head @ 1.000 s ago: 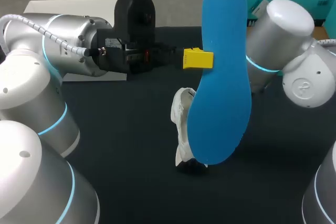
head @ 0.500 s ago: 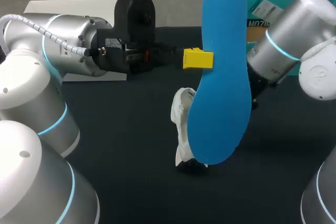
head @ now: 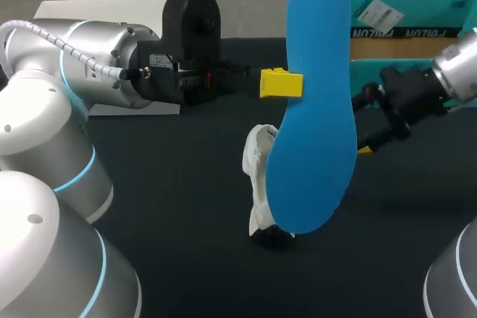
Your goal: Take the shoe out of the shoebox, open the shoe tongue, remove and reinsert the insole, then place the shoe into the shoebox
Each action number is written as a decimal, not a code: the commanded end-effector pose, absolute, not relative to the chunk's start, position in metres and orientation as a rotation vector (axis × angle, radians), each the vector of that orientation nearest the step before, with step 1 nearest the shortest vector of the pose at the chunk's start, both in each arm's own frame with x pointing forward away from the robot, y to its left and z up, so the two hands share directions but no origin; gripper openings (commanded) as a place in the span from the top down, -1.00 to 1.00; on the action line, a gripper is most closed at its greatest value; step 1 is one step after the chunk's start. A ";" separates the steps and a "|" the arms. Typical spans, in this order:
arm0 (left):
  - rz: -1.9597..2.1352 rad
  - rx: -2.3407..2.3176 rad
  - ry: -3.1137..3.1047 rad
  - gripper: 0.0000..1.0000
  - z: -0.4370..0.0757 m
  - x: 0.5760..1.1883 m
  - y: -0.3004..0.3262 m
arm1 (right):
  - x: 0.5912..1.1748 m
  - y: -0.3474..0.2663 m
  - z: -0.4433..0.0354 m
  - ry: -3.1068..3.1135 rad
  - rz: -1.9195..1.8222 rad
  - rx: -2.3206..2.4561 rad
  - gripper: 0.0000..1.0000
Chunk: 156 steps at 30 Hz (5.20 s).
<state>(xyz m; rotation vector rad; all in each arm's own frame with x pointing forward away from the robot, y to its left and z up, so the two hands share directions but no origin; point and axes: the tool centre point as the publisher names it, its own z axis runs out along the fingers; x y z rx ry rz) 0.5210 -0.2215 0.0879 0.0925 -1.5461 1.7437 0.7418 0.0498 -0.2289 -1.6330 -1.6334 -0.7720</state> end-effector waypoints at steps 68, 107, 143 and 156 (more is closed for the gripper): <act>1.773 -0.074 -1.879 1.00 0.076 0.521 -0.222 | 0.736 0.032 -0.156 -1.220 -1.185 -1.318 -1.00; 1.906 -1.722 -2.352 1.00 -0.036 0.648 -0.229 | 0.736 0.032 -0.156 -1.220 -1.185 -1.318 -1.00; 1.930 -1.994 -2.407 1.00 -0.092 0.663 -0.242 | 0.736 0.032 -0.156 -1.220 -1.185 -1.318 -1.00; 1.871 -1.893 -2.471 1.00 -0.109 0.664 -0.246 | 0.736 0.032 -0.156 -1.220 -1.185 -1.318 -1.00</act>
